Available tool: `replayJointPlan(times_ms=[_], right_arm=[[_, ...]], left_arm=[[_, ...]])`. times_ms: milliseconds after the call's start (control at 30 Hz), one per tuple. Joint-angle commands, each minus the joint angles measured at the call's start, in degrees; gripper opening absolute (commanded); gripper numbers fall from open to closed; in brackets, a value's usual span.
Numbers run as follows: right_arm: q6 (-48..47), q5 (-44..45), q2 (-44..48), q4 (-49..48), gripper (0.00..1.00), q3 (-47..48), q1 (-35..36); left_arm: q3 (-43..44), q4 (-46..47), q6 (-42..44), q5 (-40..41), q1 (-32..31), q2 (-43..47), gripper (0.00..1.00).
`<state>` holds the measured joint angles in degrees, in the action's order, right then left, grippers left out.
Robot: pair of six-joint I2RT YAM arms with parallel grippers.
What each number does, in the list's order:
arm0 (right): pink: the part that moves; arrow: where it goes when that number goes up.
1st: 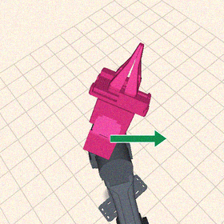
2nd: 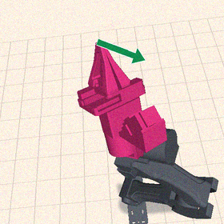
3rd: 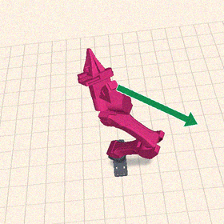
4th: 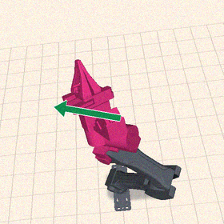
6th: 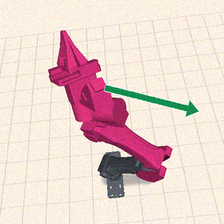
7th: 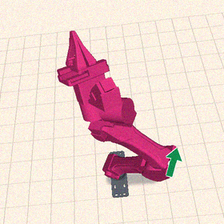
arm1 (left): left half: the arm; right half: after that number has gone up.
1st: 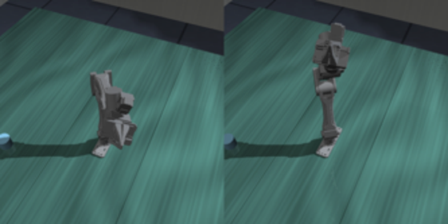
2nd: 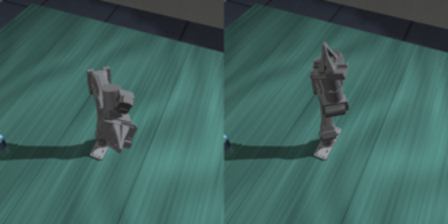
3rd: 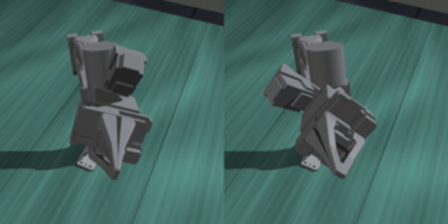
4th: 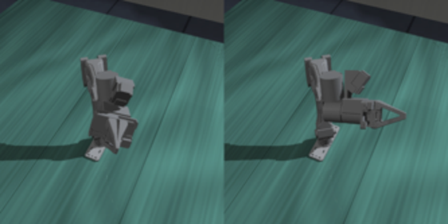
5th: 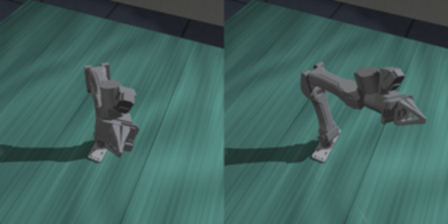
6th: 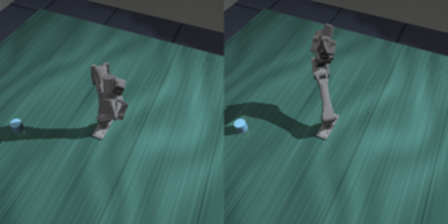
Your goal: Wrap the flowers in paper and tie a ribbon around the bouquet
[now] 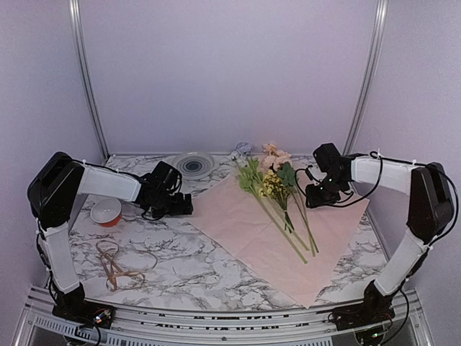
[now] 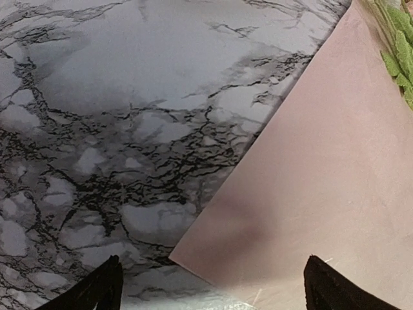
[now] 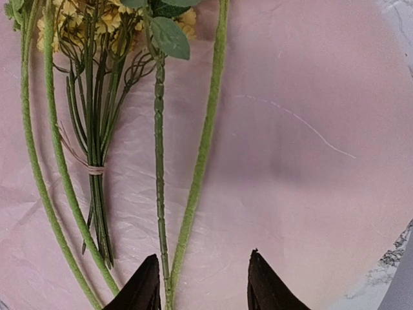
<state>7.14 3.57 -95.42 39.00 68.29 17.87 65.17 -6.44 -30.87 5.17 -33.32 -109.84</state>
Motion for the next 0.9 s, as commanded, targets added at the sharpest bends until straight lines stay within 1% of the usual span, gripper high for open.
replayJointPlan(times_ms=[0, 67, 133, 233, 367, 467, 500, 533, 600, 633, 733, 767, 800, 867], right_arm=[[1.2, 0.4, -1.8, -3.7, 0.44, -2.1, -1.0], [1.4, 0.0, -1.8, -4.6, 0.44, -3.1, -1.1], [1.6, 0.0, -1.7, -5.1, 0.45, -3.6, -1.2], [1.6, 0.0, -1.5, -5.3, 0.44, -3.8, -1.2], [1.6, -0.2, -1.4, -5.4, 0.45, -3.5, -1.2], [1.6, -0.4, -1.5, -5.4, 0.44, -3.2, -1.2], [1.6, -0.4, -1.5, -5.3, 0.44, -3.2, -1.2], [1.6, -0.3, -1.4, -5.4, 0.45, -3.3, -1.2], [1.6, 0.0, -1.4, -5.4, 0.45, -3.4, -1.2], [1.5, 0.1, -1.4, -5.3, 0.44, -3.3, -1.2], [1.6, 0.4, -1.2, -5.2, 0.45, -3.2, -1.2], [1.6, 0.5, -1.0, -5.2, 0.45, -3.2, -1.2], [1.7, 0.6, -0.7, -5.2, 0.44, -3.2, -1.2], [1.7, 0.7, -0.5, -5.2, 0.44, -3.2, -1.2]], left_arm=[[-0.3, 5.9, -3.2, -13.6, 1.2, -4.5, 0.96], [-0.7, 9.3, -5.0, -18.8, 1.1, -5.5, 0.92], [-1.2, 12.2, -6.0, -22.3, 1.0, -5.7, 0.89], [-1.8, 13.2, -6.2, -24.8, 0.9, -5.5, 0.86], [-1.7, 16.9, -6.9, -28.0, 0.7, -5.3, 0.81], [-1.2, 17.6, -6.9, -28.9, 0.1, -4.7, 0.78], [-1.1, 17.8, -6.9, -29.1, -0.1, -4.3, 0.74], [-1.0, 17.9, -6.9, -29.1, -0.2, -4.0, 0.67], [-0.9, 18.0, -6.8, -28.9, -0.2, -3.7, 0.47], [-0.9, 18.0, -6.7, -28.8, -0.3, -3.5, 0.36], [-1.2, 17.6, -6.4, -28.7, -0.1, -2.7, 0.10], [-1.3, 16.8, -6.1, -27.6, 0.0, -2.2, 0.03], [-1.4, 15.6, -5.8, -26.3, 0.2, -1.7, 0.00], [-1.6, 10.9, -4.7, -22.6, 0.6, -0.5, 0.00]])
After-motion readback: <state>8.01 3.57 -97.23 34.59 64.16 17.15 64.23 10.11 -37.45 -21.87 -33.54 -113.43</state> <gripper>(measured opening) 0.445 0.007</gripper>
